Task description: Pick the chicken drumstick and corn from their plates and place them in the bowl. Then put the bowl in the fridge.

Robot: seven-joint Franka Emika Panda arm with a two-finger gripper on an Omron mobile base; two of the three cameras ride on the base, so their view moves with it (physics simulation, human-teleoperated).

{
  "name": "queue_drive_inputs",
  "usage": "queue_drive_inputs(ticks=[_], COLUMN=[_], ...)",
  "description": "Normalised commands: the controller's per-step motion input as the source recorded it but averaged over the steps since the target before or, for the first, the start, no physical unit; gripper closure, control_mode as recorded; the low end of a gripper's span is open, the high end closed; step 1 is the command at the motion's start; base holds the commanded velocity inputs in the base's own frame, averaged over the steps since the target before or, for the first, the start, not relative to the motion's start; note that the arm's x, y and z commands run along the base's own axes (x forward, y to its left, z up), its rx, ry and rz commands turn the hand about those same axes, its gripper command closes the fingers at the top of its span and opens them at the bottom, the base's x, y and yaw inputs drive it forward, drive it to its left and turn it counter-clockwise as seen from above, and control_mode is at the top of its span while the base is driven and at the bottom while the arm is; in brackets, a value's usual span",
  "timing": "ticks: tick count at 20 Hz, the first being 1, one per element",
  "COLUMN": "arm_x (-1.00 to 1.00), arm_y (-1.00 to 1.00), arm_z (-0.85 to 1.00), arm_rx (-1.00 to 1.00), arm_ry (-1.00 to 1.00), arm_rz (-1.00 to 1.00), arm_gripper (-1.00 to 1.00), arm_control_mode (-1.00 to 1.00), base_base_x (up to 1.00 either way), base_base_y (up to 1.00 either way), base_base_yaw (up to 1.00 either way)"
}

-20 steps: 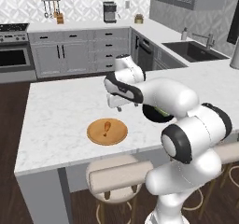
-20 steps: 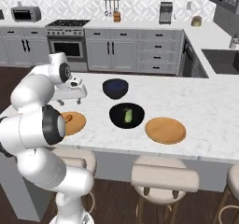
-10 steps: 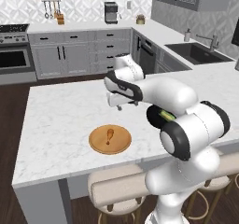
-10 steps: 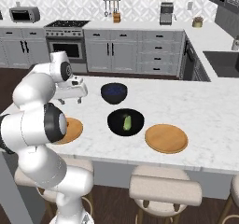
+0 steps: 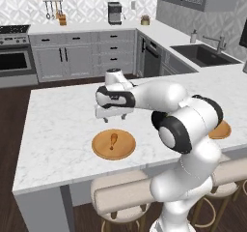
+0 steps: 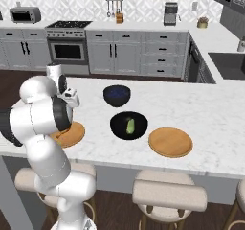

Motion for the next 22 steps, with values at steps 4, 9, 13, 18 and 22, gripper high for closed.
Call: queue_drive_inputs(ticks=[4,9,13,18,22], arm_x=[-0.21,-0.39,-0.12,0.26,0.17], arm_y=[0.0,-0.08,0.0,0.03,0.02], arm_z=[-0.57,-0.3,-0.34,-0.3,-0.23], arm_rx=[0.18,0.03,0.0,0.0,0.0], arm_ry=[0.0,-0.08,0.0,0.0,0.0], arm_rz=[-0.08,-0.14,-0.08,-0.02,-0.01], arm_gripper=[-1.0,-1.0,-1.0,-1.0,-1.0], arm_control_mode=[-1.0,-1.0,-1.0,-1.0,-1.0], base_base_x=[0.0,0.0,0.0,0.0,0.0], base_base_y=[0.0,0.0,0.0,0.0,0.0], base_base_yaw=[0.0,0.0,0.0,0.0,0.0])
